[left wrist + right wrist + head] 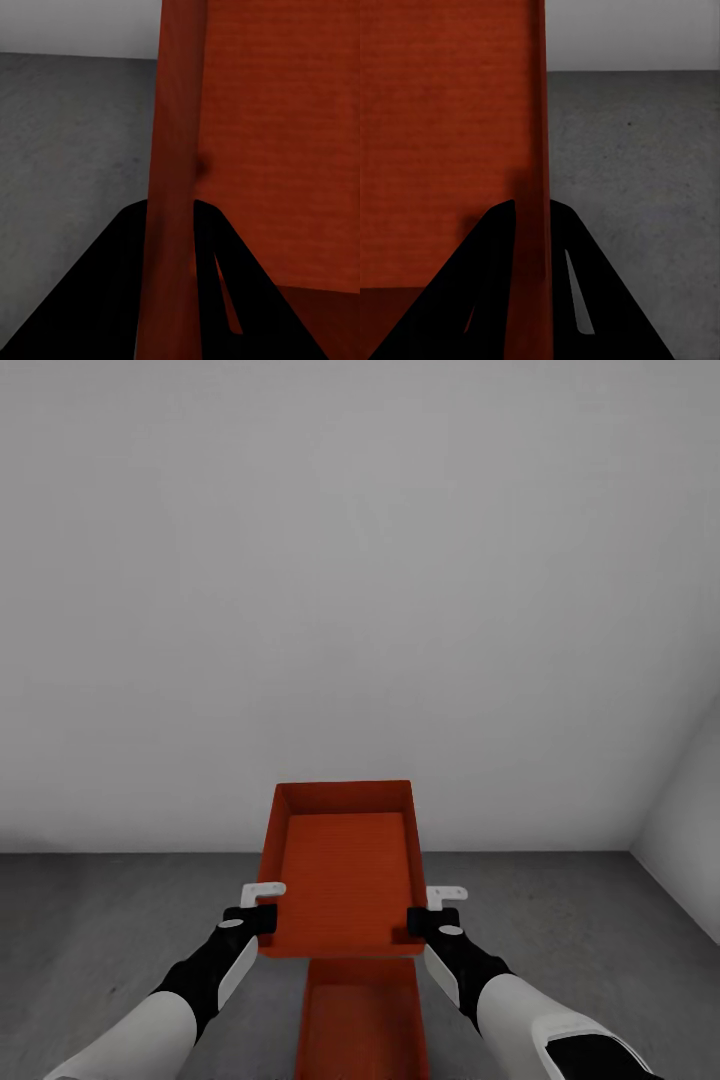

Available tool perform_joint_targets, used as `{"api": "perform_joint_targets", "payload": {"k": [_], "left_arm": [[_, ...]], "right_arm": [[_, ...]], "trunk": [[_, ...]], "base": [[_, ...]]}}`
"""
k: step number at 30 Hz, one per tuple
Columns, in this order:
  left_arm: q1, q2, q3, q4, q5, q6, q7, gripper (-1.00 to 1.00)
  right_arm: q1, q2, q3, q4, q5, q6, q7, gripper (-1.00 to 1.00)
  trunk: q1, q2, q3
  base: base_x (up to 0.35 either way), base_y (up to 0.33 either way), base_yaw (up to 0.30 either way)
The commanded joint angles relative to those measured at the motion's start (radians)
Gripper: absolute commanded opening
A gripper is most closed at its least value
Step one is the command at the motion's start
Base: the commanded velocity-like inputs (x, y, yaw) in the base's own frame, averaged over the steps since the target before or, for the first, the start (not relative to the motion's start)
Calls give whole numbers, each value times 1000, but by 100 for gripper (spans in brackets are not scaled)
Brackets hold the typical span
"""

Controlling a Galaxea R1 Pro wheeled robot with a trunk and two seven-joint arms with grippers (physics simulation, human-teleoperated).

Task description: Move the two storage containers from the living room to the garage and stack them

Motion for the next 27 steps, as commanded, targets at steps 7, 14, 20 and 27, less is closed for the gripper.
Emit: {"api": "perform_joint_targets", "payload": {"k": [7, 14, 20, 27], "left_arm": [[0, 3, 72, 2, 4, 7, 105, -100], [0, 3, 72, 9, 4, 7, 105, -100], [0, 3, 73, 10, 4, 7, 105, -100], [0, 3, 74, 10, 4, 7, 105, -100]], "right_arm": [[-2, -61, -45, -3, 12, -67, -30, -100], [-2, -63, -44, -3, 11, -68, -30, -100], [-2, -62, -44, -3, 12, -68, -29, -100], [-2, -62, -43, -3, 12, -68, -29, -100]], "trunk": [[1, -2, -13], [1, -2, -25], [1, -2, -34], [1, -2, -46]], "base": [[0, 0, 0], [0, 0, 0], [0, 0, 0], [0, 0, 0]]}}
